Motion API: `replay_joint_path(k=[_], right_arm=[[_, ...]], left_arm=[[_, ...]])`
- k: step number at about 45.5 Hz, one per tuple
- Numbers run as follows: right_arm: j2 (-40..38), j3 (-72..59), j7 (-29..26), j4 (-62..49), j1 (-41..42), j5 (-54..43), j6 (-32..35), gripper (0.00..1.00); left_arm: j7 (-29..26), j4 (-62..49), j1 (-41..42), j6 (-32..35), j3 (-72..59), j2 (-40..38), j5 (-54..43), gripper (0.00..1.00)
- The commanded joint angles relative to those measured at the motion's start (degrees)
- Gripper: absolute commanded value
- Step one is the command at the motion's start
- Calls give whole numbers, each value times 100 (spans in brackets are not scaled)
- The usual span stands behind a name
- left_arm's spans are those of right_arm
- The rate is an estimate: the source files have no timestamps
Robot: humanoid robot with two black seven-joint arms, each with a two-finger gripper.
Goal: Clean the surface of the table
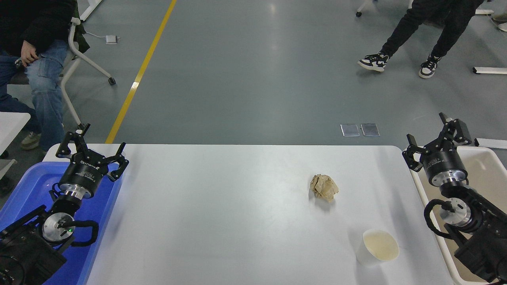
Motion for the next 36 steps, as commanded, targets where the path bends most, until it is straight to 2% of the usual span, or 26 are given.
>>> replay_joint_path(k=[1, 25, 36], right_arm=[[-19, -3, 4, 0, -10, -2, -9, 100], [43, -29, 13, 79, -54, -20, 9, 100], [43, -864, 206, 44, 33, -11, -26, 100]], left_arm=[[-1, 0, 0, -2, -4, 0, 0, 100], [-45, 0, 0, -2, -4, 0, 0, 100], [-45, 0, 0, 7, -4, 0, 0, 100]])
